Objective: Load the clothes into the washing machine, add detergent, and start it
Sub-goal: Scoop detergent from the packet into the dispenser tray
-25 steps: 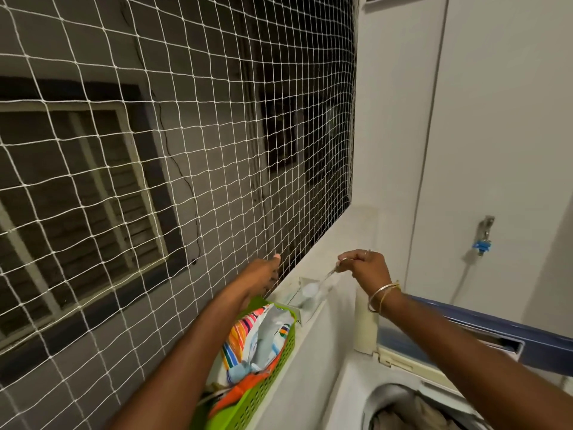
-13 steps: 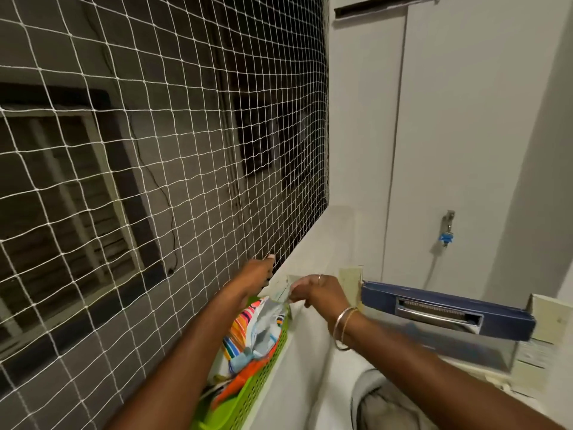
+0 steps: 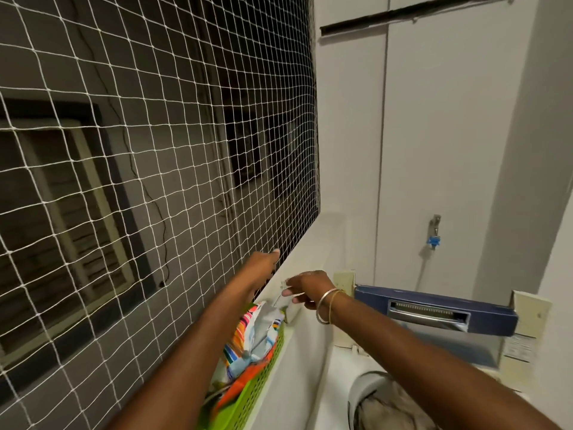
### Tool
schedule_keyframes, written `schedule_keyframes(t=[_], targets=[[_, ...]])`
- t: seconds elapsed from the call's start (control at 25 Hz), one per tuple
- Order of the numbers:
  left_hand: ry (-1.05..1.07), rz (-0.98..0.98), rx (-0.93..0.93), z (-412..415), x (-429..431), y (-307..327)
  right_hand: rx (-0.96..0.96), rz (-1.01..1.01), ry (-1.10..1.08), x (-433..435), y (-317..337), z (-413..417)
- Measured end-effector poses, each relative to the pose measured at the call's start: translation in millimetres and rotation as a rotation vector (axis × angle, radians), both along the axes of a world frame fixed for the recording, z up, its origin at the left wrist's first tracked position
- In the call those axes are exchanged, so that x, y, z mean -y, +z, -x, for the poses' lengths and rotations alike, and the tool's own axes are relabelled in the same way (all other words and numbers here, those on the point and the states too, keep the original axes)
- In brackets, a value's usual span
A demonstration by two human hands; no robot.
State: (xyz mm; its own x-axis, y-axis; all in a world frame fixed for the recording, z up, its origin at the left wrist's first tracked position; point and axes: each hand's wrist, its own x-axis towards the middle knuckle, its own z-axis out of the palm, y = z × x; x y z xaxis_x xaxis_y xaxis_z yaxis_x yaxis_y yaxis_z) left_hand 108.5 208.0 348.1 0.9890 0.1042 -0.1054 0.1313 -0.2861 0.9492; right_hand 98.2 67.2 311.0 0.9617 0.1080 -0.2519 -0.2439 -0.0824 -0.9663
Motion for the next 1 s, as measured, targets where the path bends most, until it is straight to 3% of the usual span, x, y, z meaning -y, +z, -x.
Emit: schedule_keyframes(t=[0.16,0.32,0.52,0.72,1.0], targets=[[0.042,-0.024,0.058,-9.3,40.2,16.5,-0.060,-0.065,-0.081,11.2,1.1,-31.2],[0.240,-0.100,0.204,-17.4,92.9,0.3,-0.006,-0.055,-0.155,27.4,-4.0,-54.7],[0.400,-0.015,0.298,-10.6,134.1,-57.5,0.202,0.506,-0.064,46.2,-38.7,-106.4],[0.511,-0.219,0.157,-28.8,132.1,-117.7,0.100,0.483,-0.035,48.3,-58.5,-128.9],[0.646,-0.291,-0.047,-47.5,108.8,-145.8,0.255,0.619,0.104,21.0,-91.1,-152.8]])
